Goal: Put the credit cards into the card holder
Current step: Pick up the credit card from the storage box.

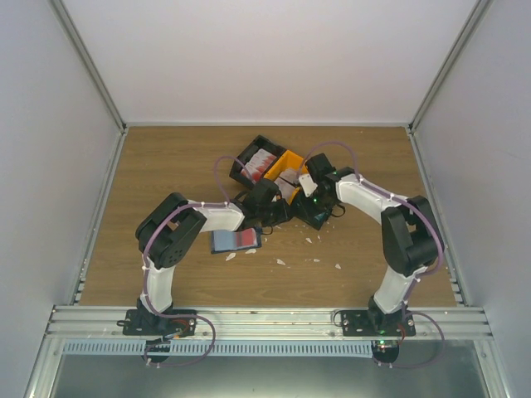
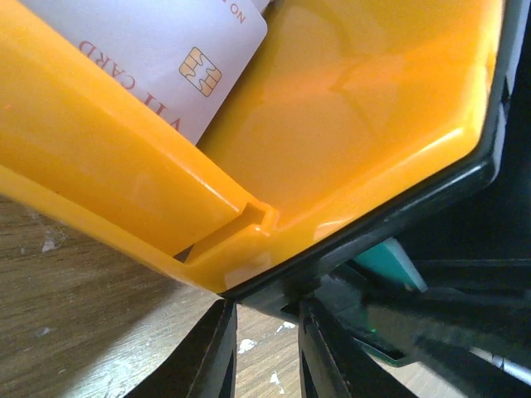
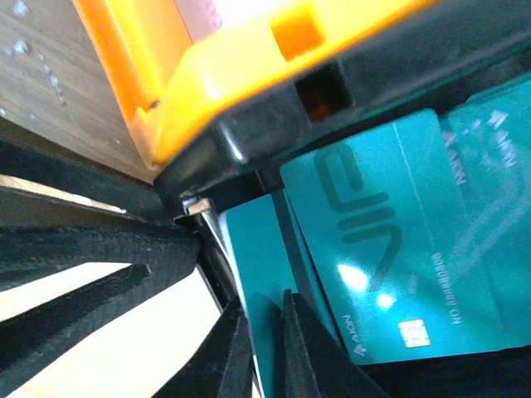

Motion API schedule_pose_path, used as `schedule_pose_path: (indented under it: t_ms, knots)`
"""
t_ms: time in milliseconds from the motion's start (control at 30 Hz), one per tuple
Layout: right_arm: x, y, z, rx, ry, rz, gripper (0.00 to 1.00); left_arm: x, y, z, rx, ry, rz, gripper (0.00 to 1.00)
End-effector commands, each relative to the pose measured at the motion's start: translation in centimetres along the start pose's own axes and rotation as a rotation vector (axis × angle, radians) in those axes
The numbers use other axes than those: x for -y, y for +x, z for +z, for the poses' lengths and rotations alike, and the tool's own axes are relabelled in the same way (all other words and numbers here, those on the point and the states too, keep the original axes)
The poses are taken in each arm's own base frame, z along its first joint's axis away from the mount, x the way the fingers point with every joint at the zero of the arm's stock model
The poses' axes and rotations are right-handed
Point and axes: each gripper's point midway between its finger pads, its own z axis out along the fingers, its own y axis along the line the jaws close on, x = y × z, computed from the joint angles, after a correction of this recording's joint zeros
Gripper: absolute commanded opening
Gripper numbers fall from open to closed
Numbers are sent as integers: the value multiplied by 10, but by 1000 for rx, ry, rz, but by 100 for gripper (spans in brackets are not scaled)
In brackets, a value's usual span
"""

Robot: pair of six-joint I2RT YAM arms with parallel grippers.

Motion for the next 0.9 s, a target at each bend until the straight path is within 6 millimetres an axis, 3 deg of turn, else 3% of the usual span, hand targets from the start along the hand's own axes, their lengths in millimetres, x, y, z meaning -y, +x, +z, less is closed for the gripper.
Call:
schedule_pose_path:
  t_ms: [0, 100, 267, 500, 633, 867]
  knots:
    - [8, -2, -4, -3, 53, 36, 7, 12, -17, -13, 80, 24, 40, 23]
    - [10, -12, -16, 37, 73, 38, 1, 15, -19, -18, 91, 29, 50, 23]
    - [11, -30, -51, 138, 112, 48, 0, 21, -24, -30, 133, 49, 71, 25]
    - [4, -45, -99, 292, 108, 89, 1, 40, -36, -60, 218, 95, 123, 36]
    - [-14, -56, -124, 407, 20, 88, 1, 49, -42, -86, 283, 113, 158, 47]
    - [-70, -69, -141, 554, -344, 121, 1, 43, -37, -142, 340, 208, 210, 66]
